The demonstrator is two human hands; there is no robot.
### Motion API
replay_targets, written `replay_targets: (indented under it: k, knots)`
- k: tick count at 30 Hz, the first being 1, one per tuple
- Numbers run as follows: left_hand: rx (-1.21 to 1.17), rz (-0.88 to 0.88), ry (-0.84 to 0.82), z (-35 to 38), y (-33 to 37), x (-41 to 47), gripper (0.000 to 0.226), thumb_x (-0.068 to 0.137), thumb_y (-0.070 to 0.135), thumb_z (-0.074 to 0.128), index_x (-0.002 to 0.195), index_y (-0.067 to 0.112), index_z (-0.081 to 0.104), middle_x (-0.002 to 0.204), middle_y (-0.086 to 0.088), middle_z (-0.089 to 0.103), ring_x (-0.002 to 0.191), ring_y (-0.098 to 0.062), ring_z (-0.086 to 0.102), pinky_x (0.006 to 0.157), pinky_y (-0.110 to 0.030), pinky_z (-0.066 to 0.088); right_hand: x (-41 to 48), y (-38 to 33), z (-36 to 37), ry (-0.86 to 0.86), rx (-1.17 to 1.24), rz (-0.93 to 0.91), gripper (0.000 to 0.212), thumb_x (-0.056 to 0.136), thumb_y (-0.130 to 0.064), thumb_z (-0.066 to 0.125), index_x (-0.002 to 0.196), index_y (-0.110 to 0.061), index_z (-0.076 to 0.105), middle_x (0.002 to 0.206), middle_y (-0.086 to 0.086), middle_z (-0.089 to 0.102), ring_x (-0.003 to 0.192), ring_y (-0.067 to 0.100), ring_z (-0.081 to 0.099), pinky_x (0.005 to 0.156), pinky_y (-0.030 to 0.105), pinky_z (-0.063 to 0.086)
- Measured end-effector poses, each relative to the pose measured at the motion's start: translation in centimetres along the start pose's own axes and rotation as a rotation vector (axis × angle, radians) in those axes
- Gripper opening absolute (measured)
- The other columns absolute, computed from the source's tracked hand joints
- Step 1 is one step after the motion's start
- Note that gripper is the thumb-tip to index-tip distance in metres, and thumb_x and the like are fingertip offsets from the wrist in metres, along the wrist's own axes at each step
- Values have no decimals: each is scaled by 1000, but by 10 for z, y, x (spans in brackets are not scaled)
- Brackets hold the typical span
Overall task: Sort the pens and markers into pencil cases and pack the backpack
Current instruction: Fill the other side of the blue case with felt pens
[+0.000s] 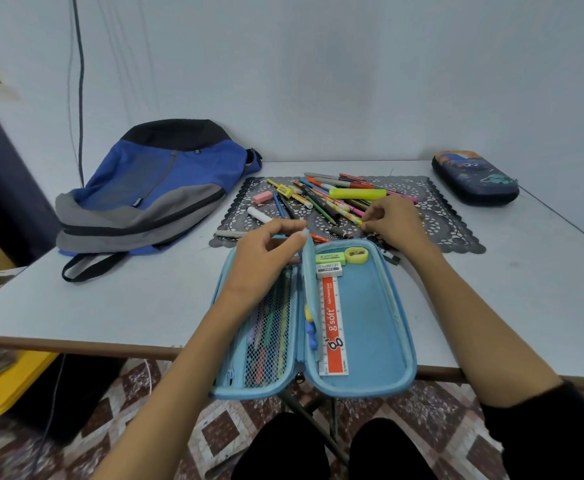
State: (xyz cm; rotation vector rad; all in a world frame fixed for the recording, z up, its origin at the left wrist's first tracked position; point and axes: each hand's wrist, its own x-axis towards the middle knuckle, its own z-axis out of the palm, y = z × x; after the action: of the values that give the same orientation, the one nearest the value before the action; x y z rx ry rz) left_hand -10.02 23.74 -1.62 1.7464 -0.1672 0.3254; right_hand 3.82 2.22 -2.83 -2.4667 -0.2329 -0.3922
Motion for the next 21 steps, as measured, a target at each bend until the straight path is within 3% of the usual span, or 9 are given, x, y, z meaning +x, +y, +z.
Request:
replay_targets:
  k: [3,7,11,14,16,19,21]
  knots:
    - [3,1,-2,0,0,0,22,94,15,61,113,10,70,104,-4,72,82,-4,67,66,-13,50,1,0,1,2,-10,3,10,77,-9,76,78,-17,71,74,0,64,74,14,58,66,26,40]
    - [4,7,-3,1,0,0,22,94,14,61,114,9,69,106,-5,72,82,-2,66,65,-13,50,3,2,2,55,-15,17,14,82,0,65,83,-13,73,77,3,68,81,19,64,72,29,48]
    - [-3,12,-7,0,0,0,22,94,13,61,114,8,69,105,-3,72,83,-2,66,65,-12,50,2,0,3,60,-69,18,30,87,2,58,113,-6,70,109,15,70,99,29,63,84,36,51]
    - [-3,10,-7,0,0,0,22,94,14,61,114,9,69,105,-2,72,82,-2,66,65,-12,50,1,-3,4,4,-181,-20,41,88,7,48,121,-8,66,113,19,67,94,34,61,73,34,47]
    - [-4,10,-6,1,-1,0,22,94,14,61,114,9,69,104,-2,72,81,-1,66,65,-12,50,1,-4,5,-24,-215,-22,41,88,9,45,118,-6,68,108,21,68,85,32,60,67,31,41]
    - [-6,8,-5,1,-2,1,22,94,14,61,113,9,69,103,-3,72,82,-2,66,66,-13,50,2,-2,7,2,-213,16,26,86,5,54,104,-1,72,104,21,69,90,34,63,77,39,52]
    - [-4,6,-7,0,-2,1,21,94,14,61,113,10,69,102,-2,72,84,-4,67,67,-14,51,1,-2,5,34,-200,42,15,87,0,60,94,-3,72,98,15,70,90,31,63,76,38,52]
